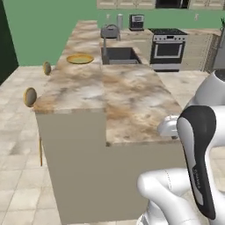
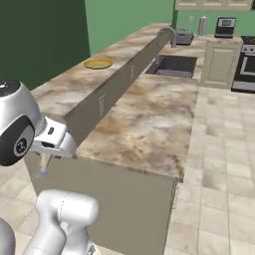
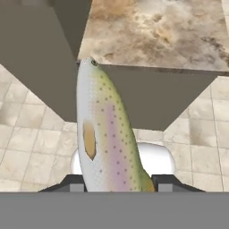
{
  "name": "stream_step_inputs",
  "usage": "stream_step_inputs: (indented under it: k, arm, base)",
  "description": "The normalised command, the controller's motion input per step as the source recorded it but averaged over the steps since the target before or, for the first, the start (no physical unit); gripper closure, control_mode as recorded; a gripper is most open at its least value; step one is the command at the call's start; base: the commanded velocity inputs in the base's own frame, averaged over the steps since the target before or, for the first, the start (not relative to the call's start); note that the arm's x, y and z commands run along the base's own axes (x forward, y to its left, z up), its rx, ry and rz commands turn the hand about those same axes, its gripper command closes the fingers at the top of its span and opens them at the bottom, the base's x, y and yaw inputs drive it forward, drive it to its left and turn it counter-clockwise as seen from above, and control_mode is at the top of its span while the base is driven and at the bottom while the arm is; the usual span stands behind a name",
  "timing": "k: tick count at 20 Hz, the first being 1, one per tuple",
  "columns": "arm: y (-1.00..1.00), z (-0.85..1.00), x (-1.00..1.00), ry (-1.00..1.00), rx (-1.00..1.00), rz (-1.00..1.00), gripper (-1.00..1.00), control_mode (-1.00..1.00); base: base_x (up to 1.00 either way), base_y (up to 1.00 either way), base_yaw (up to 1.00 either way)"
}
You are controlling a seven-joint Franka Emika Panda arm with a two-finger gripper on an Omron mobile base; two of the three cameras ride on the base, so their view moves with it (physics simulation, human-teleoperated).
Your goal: Take the fish from the fridge and place it on the digital scale on the counter by the fridge. Wait a few seconds for a reading, then move it to the plate on the dining counter.
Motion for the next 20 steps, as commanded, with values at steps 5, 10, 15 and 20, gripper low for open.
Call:
stream_step_inputs:
  k: [5,10,15,20]
  arm:
    - [0.00,0.00,0.00,0.00,0.00,0.00,1.00,1.00]
    - [0.00,0.00,0.00,0.00,0.00,0.00,1.00,1.00]
    - [0.00,0.00,0.00,0.00,0.00,0.00,1.00,1.00]
    - [0.00,0.00,0.00,0.00,0.00,0.00,1.00,1.00]
  base:
    - [0.08,0.54,-0.84]
    - [-0.18,0.71,-0.74]
    - [-0.63,0.96,-0.56]
    - [-0.98,0.87,-0.25]
